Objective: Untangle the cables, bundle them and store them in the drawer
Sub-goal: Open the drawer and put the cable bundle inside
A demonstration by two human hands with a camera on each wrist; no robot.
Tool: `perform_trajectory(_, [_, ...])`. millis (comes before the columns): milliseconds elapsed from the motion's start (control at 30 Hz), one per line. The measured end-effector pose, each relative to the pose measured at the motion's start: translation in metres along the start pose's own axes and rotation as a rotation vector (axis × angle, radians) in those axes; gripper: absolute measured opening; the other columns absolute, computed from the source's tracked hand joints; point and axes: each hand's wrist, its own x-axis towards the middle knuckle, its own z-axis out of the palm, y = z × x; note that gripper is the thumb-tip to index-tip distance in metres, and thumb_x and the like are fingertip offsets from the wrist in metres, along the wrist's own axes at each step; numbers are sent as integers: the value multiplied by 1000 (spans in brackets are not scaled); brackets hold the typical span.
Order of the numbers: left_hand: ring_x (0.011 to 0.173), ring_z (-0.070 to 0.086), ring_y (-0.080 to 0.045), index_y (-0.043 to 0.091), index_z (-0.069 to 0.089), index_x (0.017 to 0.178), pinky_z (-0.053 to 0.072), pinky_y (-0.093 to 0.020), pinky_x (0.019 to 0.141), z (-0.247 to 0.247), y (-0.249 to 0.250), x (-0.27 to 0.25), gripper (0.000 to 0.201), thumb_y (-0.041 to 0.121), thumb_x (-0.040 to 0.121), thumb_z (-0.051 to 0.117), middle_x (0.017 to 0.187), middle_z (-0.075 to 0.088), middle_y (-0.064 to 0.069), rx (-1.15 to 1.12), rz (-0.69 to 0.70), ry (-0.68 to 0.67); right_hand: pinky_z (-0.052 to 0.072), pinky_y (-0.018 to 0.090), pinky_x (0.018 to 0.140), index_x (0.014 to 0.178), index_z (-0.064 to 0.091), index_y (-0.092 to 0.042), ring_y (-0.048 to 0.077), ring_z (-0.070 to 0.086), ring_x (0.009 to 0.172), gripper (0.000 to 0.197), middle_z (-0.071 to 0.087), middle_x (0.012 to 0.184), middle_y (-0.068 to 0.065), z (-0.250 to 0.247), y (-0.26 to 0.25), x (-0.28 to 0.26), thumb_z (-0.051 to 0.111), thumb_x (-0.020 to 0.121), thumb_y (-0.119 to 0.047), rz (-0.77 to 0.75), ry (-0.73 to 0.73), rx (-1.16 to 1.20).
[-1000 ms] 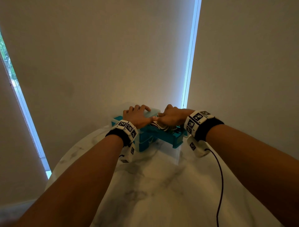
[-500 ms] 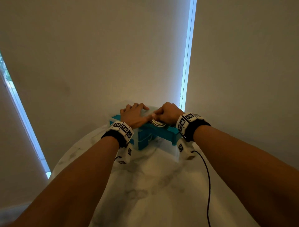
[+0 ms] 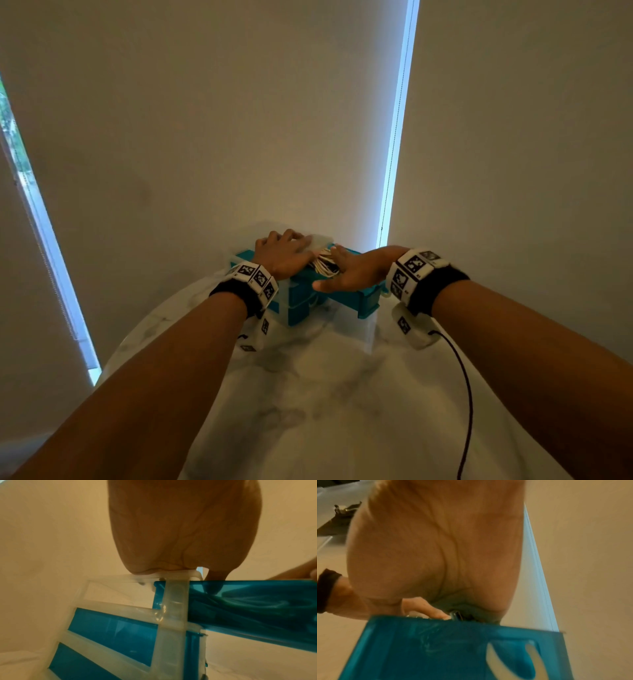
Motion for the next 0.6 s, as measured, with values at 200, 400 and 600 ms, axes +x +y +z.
perform_trajectory(200, [154, 28, -34, 46, 28, 165, 21, -55, 123, -1, -2, -2, 72, 78, 101, 35, 173, 28, 9, 13, 29, -4, 10, 48, 134, 166, -25, -16, 29, -4, 166, 139, -30, 174, 7, 15, 5, 4, 68, 84, -79, -46, 67, 47])
perform_trajectory(400, [153, 32, -34, 51, 33, 162, 24, -56, 124, -7, -11, -1, 90, 83, 78, 49, 170, 33, 10, -94, 40, -43, 45, 49, 120, 160, 27, -40, 23, 52, 141, 117, 43, 159, -8, 8, 24, -18, 94, 67, -62, -282, 112, 237])
perform_trajectory(600, [153, 38, -31, 45, 38, 162, 15, -59, 130, -8, -7, 6, 66, 63, 99, 49, 171, 34, 8, -96, 17, -39, 37, 48, 126, 169, 11, -32, 24, 38, 151, 137, 27, 172, -3, 29, 43, -29, 92, 65, -69, -359, 312, -70])
